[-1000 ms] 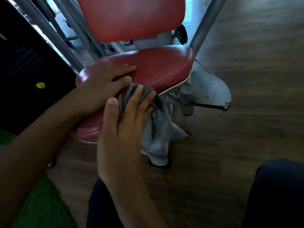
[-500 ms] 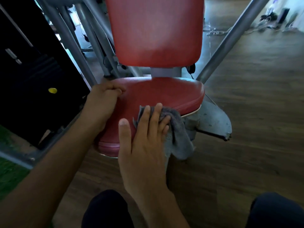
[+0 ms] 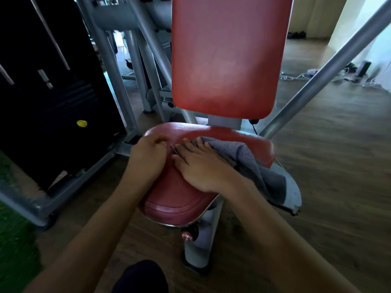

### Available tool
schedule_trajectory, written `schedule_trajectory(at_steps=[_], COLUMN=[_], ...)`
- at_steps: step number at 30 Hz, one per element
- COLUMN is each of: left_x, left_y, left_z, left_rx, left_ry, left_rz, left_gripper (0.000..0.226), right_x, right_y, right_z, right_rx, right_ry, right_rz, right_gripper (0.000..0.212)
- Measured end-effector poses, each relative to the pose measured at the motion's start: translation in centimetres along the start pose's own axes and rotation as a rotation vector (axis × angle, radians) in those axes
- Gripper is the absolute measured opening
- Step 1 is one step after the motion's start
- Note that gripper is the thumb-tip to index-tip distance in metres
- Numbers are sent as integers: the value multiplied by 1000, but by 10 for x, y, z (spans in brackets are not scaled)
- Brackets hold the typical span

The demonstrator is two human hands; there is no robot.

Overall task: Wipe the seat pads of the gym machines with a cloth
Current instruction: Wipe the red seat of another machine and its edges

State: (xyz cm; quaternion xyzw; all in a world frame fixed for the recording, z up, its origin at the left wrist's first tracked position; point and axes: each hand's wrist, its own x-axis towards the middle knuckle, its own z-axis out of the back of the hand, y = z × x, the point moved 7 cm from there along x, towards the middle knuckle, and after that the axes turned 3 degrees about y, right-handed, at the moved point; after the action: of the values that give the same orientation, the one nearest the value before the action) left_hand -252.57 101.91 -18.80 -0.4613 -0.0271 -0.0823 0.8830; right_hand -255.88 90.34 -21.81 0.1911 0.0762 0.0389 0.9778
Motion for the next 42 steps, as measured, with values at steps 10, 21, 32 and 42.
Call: schedule_trajectory(at_steps=[10,21,32,42], left_x=[3,4,-3,-2], left_y=[-2,-3,3,-4], left_z=[-6,-10,-14,-8], left_rx=[176,246,268,183], left_ry=[28,25,76,138], left_rz=[-48,-76,15,90], left_gripper=[36,33,42,46], right_x=[-34,-14,-15,-16], right_y=[-5,-42,-43,-37], right_z=[66,24,21,24], right_rx=[-2,-78,-82,172], right_ry=[-508,-140,-179,-142], right_rz=[38,-51,-63,-62], right_gripper=[47,57,55,40])
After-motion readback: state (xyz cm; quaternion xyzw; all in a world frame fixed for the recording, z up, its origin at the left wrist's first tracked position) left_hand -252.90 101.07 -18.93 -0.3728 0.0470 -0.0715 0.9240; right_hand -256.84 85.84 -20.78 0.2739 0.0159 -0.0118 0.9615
